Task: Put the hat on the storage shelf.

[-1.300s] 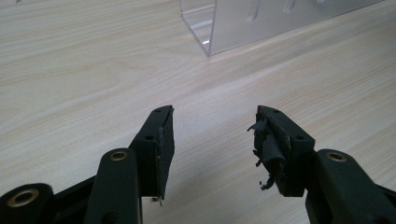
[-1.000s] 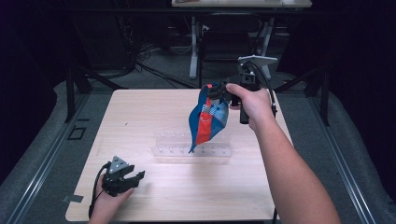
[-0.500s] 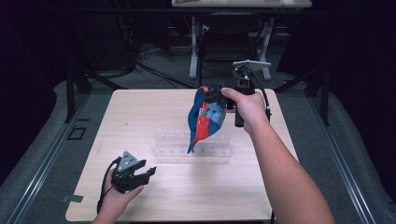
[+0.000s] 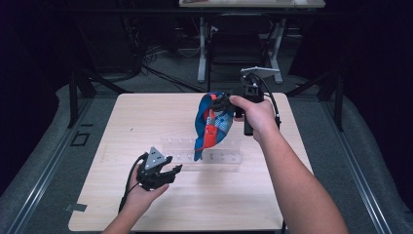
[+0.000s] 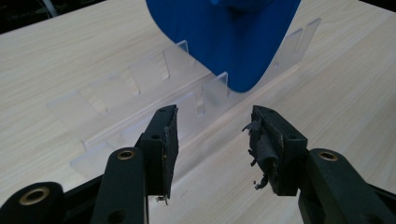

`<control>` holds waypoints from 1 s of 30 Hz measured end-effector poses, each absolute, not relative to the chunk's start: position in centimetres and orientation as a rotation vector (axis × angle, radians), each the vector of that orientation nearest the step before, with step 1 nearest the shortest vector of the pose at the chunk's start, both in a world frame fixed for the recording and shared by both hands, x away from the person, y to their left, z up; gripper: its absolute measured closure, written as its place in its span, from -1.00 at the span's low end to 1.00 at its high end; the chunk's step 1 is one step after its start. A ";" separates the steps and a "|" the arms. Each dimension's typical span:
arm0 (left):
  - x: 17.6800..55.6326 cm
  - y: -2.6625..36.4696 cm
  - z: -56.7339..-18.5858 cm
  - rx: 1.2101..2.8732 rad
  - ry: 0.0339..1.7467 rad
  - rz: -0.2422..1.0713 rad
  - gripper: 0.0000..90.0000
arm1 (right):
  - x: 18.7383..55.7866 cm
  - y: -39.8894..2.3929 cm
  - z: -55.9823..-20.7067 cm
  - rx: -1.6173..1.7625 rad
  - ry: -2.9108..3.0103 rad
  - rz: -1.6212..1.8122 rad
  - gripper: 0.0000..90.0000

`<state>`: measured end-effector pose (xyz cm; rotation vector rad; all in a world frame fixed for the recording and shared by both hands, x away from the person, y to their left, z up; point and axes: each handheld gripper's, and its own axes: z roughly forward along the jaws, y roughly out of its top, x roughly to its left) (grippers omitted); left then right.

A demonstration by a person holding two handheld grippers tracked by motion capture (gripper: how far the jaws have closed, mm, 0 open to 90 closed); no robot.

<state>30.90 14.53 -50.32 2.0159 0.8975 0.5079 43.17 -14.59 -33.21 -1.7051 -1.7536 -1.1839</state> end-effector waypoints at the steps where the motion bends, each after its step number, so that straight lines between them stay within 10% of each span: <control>1: 31.0 14.2 -50.1 2.016 0.891 0.507 0.17 | 43.2 -14.6 -33.3 -1.704 -1.753 -1.179 0.73; 30: 32.3 9.7 -50.2 2.105 0.843 0.512 0.95 | 42.7 -16.4 -35.6 -1.720 -1.723 -1.157 0.73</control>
